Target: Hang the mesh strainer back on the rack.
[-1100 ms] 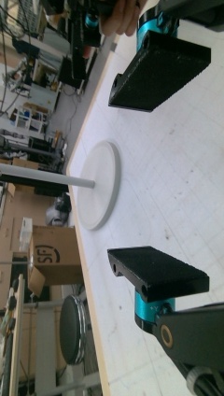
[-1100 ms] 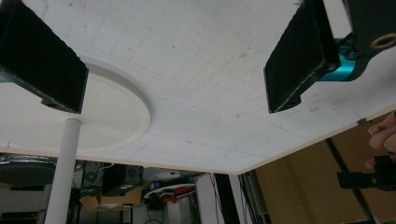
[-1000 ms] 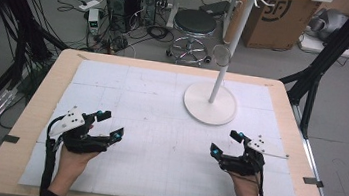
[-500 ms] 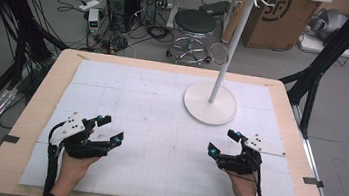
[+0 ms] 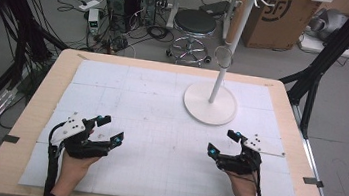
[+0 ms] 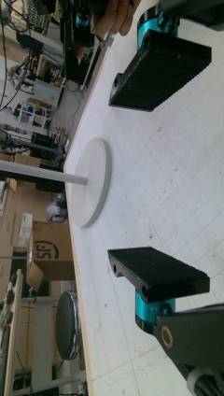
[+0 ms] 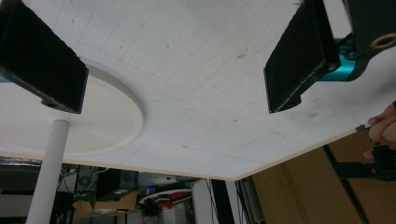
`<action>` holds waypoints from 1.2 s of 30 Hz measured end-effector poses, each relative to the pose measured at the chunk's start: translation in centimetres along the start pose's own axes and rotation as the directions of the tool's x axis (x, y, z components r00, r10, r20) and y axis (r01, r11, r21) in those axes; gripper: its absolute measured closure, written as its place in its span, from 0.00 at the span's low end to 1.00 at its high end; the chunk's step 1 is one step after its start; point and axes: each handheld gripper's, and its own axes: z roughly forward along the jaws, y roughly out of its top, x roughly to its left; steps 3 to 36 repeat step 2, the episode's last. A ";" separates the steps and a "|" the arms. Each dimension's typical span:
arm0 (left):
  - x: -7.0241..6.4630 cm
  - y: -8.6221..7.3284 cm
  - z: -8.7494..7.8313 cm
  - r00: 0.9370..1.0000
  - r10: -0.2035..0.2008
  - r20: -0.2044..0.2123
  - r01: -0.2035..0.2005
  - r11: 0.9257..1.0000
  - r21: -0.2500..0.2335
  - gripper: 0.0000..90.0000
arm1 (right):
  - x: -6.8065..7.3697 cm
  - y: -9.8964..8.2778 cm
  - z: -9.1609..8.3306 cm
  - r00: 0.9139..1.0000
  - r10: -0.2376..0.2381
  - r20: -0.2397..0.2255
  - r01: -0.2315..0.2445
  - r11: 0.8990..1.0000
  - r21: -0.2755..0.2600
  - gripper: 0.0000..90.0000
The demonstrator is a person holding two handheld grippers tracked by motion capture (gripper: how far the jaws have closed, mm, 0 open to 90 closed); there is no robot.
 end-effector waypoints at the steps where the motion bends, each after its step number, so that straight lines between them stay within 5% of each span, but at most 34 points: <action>1: 0.0 0.0 0.0 1.000 -0.003 0.000 0.003 1.000 -0.002 0.25 | 0.0 0.0 0.0 1.000 0.001 -0.001 -0.001 1.000 0.000 0.06; 36: 0.0 0.0 0.1 1.000 -0.002 -0.001 0.002 1.000 -0.003 0.25 | 0.0 0.0 0.0 1.000 0.001 0.000 -0.001 1.000 -0.001 0.06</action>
